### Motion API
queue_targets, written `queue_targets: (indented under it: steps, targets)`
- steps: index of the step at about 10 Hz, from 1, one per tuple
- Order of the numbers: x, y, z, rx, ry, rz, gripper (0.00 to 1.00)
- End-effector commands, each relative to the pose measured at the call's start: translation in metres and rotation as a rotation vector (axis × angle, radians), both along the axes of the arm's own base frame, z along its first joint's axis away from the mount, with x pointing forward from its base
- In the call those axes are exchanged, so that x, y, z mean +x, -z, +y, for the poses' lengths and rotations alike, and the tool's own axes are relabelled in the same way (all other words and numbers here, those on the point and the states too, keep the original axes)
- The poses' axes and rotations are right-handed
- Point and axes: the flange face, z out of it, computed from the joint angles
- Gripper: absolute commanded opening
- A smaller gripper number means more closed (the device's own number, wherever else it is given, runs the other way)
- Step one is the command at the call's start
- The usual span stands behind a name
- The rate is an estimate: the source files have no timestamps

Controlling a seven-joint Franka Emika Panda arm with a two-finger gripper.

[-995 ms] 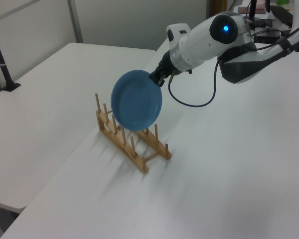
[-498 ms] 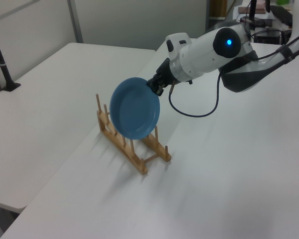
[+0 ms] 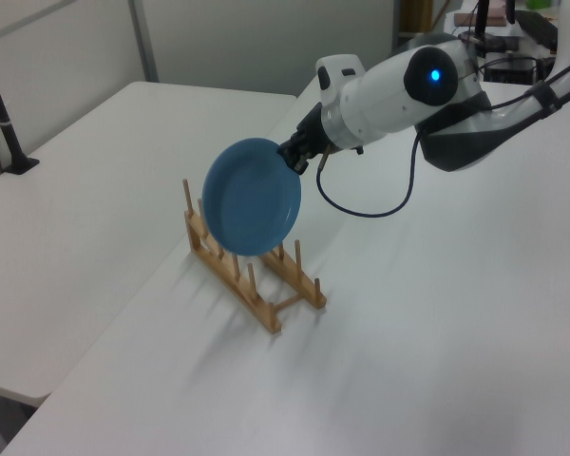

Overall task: Place plate in plate rack
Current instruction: 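Lower the upright plate between the rack pegs and open the gripper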

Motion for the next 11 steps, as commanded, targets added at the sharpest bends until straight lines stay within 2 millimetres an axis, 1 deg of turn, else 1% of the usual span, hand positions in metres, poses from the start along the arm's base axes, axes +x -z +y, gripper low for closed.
queue_targets:
  steps: [1, 3, 4, 5, 6, 7, 8, 9, 10, 11]
  targets:
    - [-0.007, 0.005, 0.013, -0.031, 0.016, -0.030, 0.00]
    - [-0.006, 0.018, 0.018, -0.057, 0.006, -0.045, 0.00]
    - [-0.004, 0.029, 0.019, -0.070, 0.003, -0.041, 0.00]
    - [-0.003, 0.031, 0.019, -0.073, 0.003, -0.039, 0.00]
    - [-0.004, 0.031, 0.021, -0.071, 0.000, -0.039, 0.05]
    - [-0.004, 0.030, 0.021, -0.066, -0.001, -0.035, 0.20]
    - [-0.005, 0.030, 0.022, -0.061, -0.003, -0.034, 0.54]
    - [-0.006, 0.027, 0.023, -0.051, 0.002, -0.038, 0.80]
    - [-0.008, 0.019, 0.023, -0.015, 0.018, -0.027, 0.88]
    - [-0.007, 0.000, 0.024, 0.064, 0.048, -0.010, 1.00]
